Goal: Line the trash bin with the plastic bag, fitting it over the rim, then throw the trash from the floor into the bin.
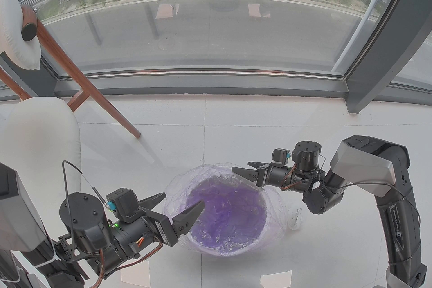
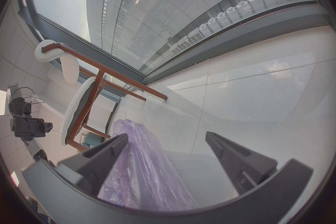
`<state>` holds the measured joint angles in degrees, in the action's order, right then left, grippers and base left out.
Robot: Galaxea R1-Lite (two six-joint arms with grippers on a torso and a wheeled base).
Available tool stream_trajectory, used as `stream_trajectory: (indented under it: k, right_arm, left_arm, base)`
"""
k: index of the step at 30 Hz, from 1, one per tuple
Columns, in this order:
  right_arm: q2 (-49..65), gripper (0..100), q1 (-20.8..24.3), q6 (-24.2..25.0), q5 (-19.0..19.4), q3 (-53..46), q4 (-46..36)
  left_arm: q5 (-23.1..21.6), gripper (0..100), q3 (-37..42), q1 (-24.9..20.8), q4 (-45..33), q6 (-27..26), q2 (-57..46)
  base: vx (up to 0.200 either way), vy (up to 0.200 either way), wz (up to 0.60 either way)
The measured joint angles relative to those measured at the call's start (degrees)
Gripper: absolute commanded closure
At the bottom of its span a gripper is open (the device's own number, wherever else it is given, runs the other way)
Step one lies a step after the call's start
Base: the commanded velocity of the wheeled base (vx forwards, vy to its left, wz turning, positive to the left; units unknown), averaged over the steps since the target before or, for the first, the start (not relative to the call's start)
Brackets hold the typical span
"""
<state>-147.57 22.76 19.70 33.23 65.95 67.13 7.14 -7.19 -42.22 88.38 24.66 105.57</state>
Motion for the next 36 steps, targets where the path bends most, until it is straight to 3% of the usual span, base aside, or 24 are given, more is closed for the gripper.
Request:
stream_trajectory:
  k: [24, 36]
  right_arm:
    - [-1.06, 100, -1.4, -0.24, -0.01, 0.89, 0.17]
    - [-3.73, 100, -2.76, -4.35, -0.2, 2.76, -1.45]
  left_arm:
    - [0.05, 0, -0.05, 0.02, 0.0, 0.0, 0.05]
    - [0.1, 0, 0.0, 0.02, 0.0, 0.0, 0.0]
  base:
    - [0.0, 0.0, 0.0]
    - [0.0, 0.0, 0.0]
